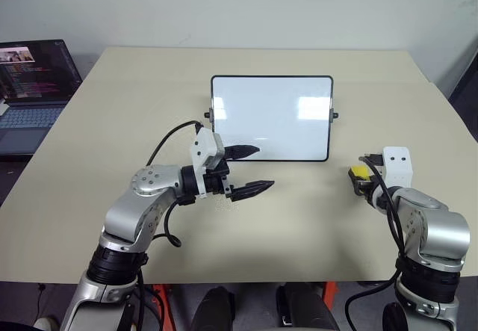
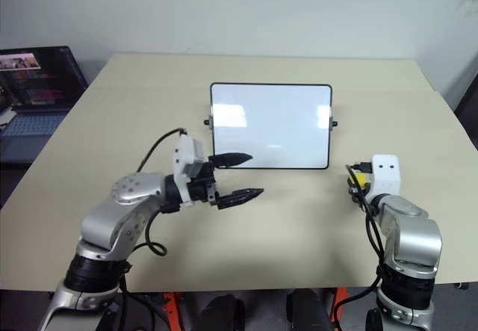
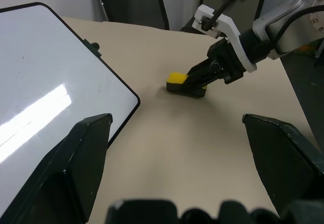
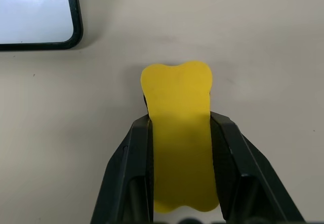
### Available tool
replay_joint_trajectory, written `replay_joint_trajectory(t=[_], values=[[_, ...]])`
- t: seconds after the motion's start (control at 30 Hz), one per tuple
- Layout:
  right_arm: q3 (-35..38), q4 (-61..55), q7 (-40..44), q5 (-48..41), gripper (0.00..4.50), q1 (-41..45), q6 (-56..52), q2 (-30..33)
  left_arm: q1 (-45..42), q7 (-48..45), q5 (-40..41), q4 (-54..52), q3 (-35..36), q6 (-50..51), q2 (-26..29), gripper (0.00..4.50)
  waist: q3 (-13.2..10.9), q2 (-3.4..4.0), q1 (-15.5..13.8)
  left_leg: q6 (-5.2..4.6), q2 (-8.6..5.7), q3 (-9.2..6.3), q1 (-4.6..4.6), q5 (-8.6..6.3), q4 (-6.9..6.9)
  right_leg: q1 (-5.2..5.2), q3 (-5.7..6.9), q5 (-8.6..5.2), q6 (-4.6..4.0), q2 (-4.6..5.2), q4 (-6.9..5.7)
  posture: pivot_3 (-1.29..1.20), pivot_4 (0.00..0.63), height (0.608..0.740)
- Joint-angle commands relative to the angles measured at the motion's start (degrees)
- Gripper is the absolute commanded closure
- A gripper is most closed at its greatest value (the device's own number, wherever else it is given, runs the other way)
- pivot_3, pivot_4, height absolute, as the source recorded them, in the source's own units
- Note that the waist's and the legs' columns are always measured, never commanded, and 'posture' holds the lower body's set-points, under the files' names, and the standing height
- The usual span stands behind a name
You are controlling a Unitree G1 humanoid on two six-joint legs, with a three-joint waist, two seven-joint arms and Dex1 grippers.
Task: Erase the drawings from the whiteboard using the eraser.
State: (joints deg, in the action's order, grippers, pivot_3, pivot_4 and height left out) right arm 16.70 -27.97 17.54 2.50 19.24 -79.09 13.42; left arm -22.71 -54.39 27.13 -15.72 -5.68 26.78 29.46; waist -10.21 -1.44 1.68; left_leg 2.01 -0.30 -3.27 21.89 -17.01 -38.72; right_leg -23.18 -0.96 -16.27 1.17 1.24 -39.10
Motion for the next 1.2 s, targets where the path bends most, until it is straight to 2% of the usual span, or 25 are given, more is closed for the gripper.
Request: replay_joint_trajectory(t=[0.03, 0.23, 0.3, 0.33, 0.57, 0.77, 0.93, 1.03, 1.1, 1.2], values=[[0.0, 0.1, -0.6, -1.6, 3.31, 1.3, 1.8, 1.4, 0.0, 0.1, 0.1, -2.6, 0.3, -1.1, 0.3, 0.0, 0.0, 0.0, 0.0, 0.0, 0.0, 0.0, 0.0, 0.0, 0.0, 0.0, 0.0, 0.0, 0.0, 0.0, 0.0, 0.0, 0.15, 0.74], [0.1, 1.0, -0.5, -3.7, 3.31, 0.6, 2.5, 3.6, 0.6, 0.4, 0.1, -3.2, 0.6, -1.1, 0.4, 0.0, 0.0, 0.0, 0.0, 0.0, 0.0, 0.0, 0.0, 0.0, 0.0, 0.0, 0.0, 0.0, 0.0, 0.0, 0.0, 0.0, 0.15, 0.74], [0.1, 1.2, -0.7, -4.3, 2.64, 0.4, 2.6, 3.9, 0.9, 0.5, 0.2, -3.4, 0.7, -1.0, 0.5, 0.0, 0.0, 0.0, 0.0, 0.0, 0.01, 0.0, 0.0, 0.0, 0.0, 0.0, 0.0, 0.0, 0.0, 0.0, 0.0, 0.0, 0.15, 0.74], [0.2, 1.3, -0.7, -4.7, 2.48, 0.4, 2.6, 3.9, 1.0, 0.6, 0.3, -3.6, 0.8, -0.8, 0.5, 0.0, 0.0, 0.0, 0.0, 0.0, 0.01, 0.0, 0.0, 0.0, 0.0, 0.0, 0.0, 0.0, 0.0, 0.0, 0.0, 0.0, 0.15, 0.74], [-0.2, 2.1, -1.8, -6.2, 0.02, 0.5, 3.2, 4.4, 0.9, 0.7, 0.5, -3.6, 1.0, -0.6, 0.7, 0.0, 0.0, 0.0, 0.0, 0.0, 0.01, 0.0, 0.0, 0.0, 0.0, 0.0, -0.01, 0.0, 0.0, 0.0, 0.0, 0.0, 0.15, 0.74], [1.4, -0.5, -3.7, -7.2, 0.02, 0.6, 2.4, 3.6, 1.3, 3.1, 0.2, -3.1, 2.3, -0.7, 0.4, 0.0, 0.0, 0.0, 0.0, -0.01, 0.01, 0.0, 0.0, 0.0, 0.0, 0.0, 0.0, 0.0, 0.0, 0.0, 0.0, 0.0, 0.15, 0.74], [5.2, -8.5, -5.1, -8.1, 0.02, -1.8, 7.0, 2.1, 5.9, 18.8, -2.0, -5.4, 9.1, 1.5, -4.3, 0.0, 0.0, 0.02, 0.0, -0.02, 0.04, -0.01, 0.01, -0.01, 0.02, 0.0, -0.01, -0.01, 0.01, 0.0, 0.03, 0.0, 0.15, 0.74], [6.2, -11.7, -4.6, -9.4, 0.02, -6.4, 14.4, 0.4, 12.1, 25.0, -5.7, -9.1, 8.0, 1.6, -6.2, 0.0, 0.0, 0.01, 0.0, -0.02, 0.04, -0.03, 0.01, -0.01, 0.02, 0.0, 0.0, -0.01, 0.02, 0.01, 0.05, 0.0, 0.15, 0.74], [5.0, -13.0, -3.2, -9.2, 0.02, -12.1, 24.1, 0.5, 17.0, 29.1, -8.4, -10.7, 7.5, 0.4, -8.0, 0.0, 0.0, 0.02, -0.1, -0.02, 0.02, 0.0, 0.03, -0.02, 0.05, 0.0, -0.02, -0.02, 0.03, 0.05, 0.08, 0.0, 0.15, 0.74], [5.1, -14.0, -3.4, -9.9, 0.02, -19.6, 33.6, -3.0, 22.0, 34.1, -11.5, -11.8, 8.5, -1.9, -10.7, 0.0, 0.0, 0.02, -0.1, -0.03, 0.02, 0.0, 0.02, -0.02, 0.05, 0.0, -0.03, -0.02, 0.04, 0.06, 0.07, 0.0, 0.15, 0.74]])
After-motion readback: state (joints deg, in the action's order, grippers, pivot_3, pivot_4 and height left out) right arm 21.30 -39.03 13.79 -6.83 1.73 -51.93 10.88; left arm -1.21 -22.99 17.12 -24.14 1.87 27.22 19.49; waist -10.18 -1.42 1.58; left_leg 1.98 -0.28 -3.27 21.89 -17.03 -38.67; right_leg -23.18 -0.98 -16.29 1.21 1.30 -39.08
